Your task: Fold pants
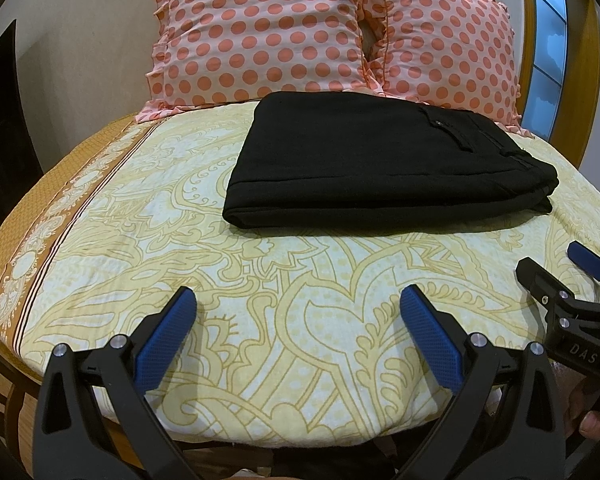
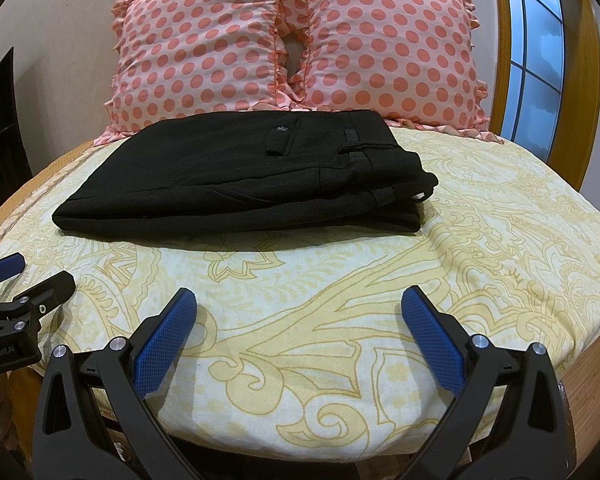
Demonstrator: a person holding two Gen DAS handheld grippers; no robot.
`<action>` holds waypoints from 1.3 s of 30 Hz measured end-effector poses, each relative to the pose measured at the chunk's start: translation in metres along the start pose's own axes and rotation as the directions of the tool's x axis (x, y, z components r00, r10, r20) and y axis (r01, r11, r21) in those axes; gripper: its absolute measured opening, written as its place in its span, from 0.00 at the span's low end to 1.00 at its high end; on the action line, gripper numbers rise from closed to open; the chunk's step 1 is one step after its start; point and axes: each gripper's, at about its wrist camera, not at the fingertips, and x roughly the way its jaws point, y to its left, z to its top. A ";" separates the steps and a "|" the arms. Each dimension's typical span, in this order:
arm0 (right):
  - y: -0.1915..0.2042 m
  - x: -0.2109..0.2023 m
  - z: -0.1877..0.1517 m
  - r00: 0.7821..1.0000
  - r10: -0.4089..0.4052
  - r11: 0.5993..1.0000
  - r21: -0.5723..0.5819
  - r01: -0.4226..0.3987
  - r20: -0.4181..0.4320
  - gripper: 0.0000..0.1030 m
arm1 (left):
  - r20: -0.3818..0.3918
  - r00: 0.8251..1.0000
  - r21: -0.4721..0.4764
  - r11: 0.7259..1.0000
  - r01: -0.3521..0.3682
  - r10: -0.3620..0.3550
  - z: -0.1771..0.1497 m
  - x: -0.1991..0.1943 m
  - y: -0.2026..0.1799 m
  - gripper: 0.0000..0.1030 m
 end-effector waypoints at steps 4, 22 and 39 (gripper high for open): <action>0.000 0.000 0.000 1.000 0.000 1.000 0.000 0.000 0.000 0.99 | -0.001 1.000 0.000 1.000 0.001 -0.001 0.000 0.001 0.000 0.98; 0.000 0.000 0.000 1.000 0.000 1.000 0.000 0.000 0.001 0.99 | -0.006 1.000 0.000 1.000 0.000 0.000 0.000 0.002 0.000 0.98; 0.001 -0.001 -0.001 1.000 -0.001 1.000 0.000 0.001 0.002 0.99 | -0.012 1.000 0.000 1.000 0.000 0.000 0.000 0.003 0.000 0.98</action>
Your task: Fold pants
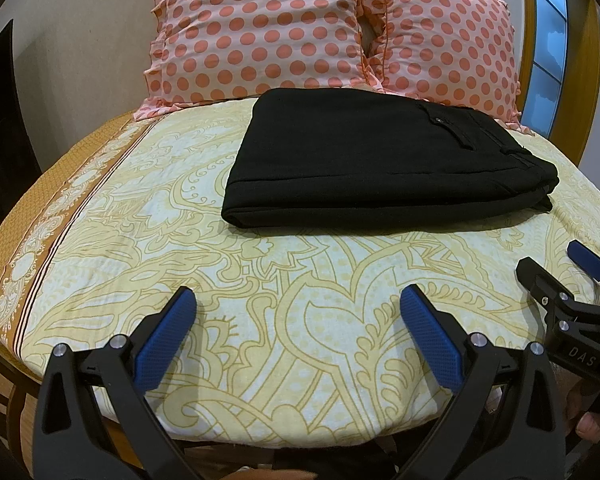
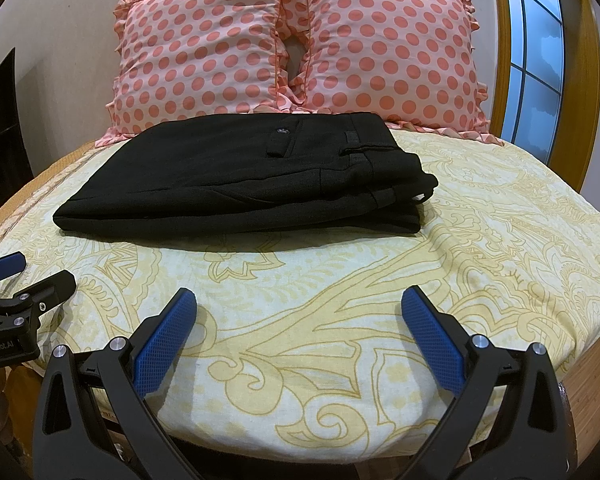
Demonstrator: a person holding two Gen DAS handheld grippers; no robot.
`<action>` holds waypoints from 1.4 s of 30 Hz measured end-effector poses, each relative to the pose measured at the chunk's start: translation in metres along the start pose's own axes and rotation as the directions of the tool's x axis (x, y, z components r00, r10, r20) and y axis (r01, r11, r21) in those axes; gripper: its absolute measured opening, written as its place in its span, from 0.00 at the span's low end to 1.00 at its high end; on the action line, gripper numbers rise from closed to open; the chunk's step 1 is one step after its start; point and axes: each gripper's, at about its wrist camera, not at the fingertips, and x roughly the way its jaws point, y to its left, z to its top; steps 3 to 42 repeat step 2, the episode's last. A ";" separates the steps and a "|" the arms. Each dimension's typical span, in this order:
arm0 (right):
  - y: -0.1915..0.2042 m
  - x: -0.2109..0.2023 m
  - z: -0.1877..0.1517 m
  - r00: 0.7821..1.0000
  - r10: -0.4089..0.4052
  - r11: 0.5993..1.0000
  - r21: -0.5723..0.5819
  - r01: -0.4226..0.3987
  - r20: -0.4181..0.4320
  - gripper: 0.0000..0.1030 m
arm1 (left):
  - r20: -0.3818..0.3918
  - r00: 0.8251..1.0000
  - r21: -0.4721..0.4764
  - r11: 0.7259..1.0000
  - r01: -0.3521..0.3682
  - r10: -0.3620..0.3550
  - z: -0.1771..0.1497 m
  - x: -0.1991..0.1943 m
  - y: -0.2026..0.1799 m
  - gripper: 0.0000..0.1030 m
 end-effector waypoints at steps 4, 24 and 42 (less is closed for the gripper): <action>0.000 0.000 0.000 1.000 0.000 1.000 0.000 0.000 0.000 0.99 | 0.001 1.000 0.000 1.000 0.000 0.000 0.000 0.000 0.000 0.98; 0.000 0.000 0.000 1.000 0.000 1.000 0.000 0.000 0.000 0.99 | 0.001 1.000 0.000 1.000 0.000 0.000 0.000 0.000 0.000 0.98; 0.000 0.000 0.000 1.000 0.000 1.000 0.000 0.000 0.000 0.99 | 0.001 1.000 0.000 1.000 0.000 0.000 0.000 0.000 0.000 0.98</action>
